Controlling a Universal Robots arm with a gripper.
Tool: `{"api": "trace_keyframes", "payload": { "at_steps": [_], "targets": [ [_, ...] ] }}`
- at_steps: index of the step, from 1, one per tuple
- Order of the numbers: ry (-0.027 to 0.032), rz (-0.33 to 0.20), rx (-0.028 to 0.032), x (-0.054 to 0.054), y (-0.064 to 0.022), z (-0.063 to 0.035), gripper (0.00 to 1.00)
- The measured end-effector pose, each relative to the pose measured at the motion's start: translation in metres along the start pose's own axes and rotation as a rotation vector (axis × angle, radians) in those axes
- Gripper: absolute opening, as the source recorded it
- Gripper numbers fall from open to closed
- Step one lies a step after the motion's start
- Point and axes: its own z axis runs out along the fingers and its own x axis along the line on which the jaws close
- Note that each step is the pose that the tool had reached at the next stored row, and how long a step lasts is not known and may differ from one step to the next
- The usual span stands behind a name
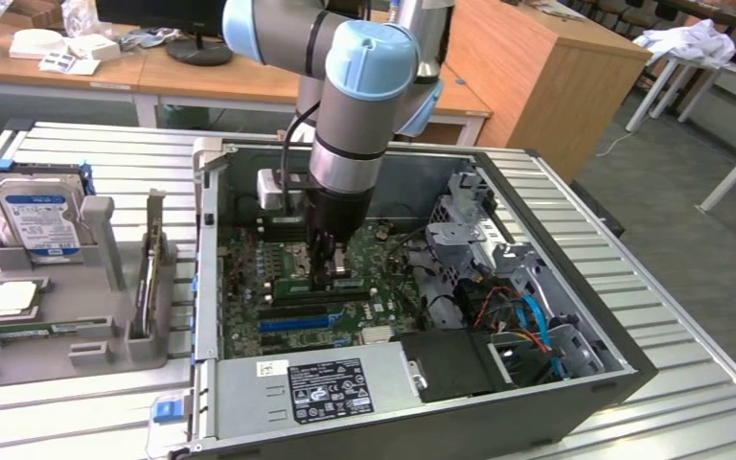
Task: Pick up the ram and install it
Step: 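Insert the ram into the slot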
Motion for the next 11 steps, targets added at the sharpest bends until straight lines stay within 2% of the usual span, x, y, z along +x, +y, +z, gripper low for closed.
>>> {"api": "trace_keyframes", "payload": {
  "at_steps": [11],
  "targets": [
    [-0.0001, 0.0, 0.0, 0.0019, 0.0001, 0.0001, 0.13]
  ]
}}
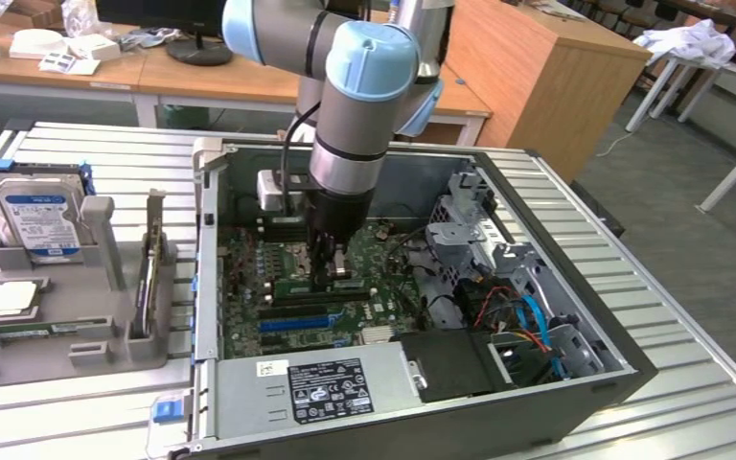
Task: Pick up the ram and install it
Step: 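Insert the ram into the slot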
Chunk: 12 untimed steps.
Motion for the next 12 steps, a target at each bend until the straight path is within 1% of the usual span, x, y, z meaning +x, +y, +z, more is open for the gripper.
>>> {"api": "trace_keyframes", "payload": {
  "at_steps": [12],
  "targets": [
    [0.0, 0.0, 0.0, 0.0, 0.0, 0.0012, 0.13]
  ]
}}
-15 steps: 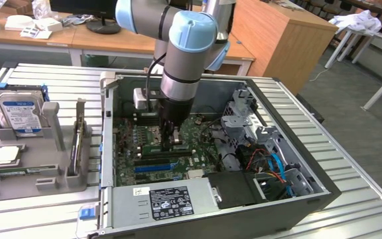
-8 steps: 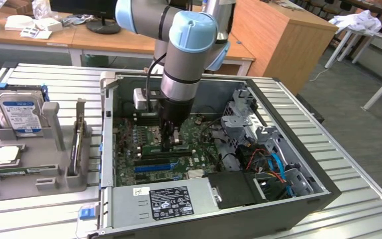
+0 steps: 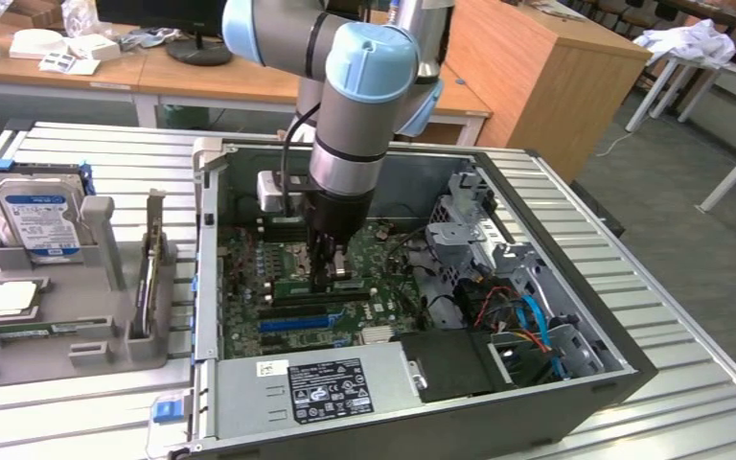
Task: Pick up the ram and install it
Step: 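Insert the ram into the slot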
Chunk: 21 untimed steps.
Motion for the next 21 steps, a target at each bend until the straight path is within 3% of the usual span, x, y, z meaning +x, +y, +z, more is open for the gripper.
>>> {"api": "trace_keyframes", "payload": {
  "at_steps": [21],
  "targets": [
    [0.0018, 0.0, -0.0001, -0.0002, 0.0011, 0.0029, 0.13]
  ]
}}
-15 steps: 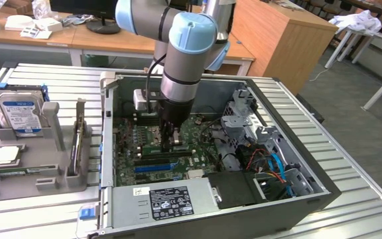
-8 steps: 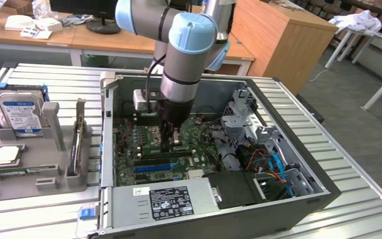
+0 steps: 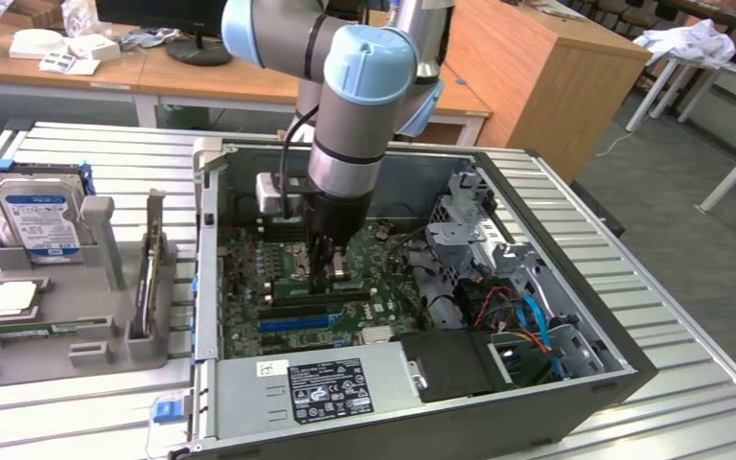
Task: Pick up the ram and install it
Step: 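Insert the ram into the slot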
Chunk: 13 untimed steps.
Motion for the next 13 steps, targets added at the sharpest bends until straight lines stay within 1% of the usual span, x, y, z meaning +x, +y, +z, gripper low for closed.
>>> {"api": "trace_keyframes", "payload": {
  "at_steps": [6, 13],
  "targets": [
    [0.0004, 0.0, 0.0, 0.0, 0.0, 0.0006, 0.13],
    [0.001, 0.0, 0.0, 0.0001, 0.0, -0.0013, 0.13]
  ]
}}
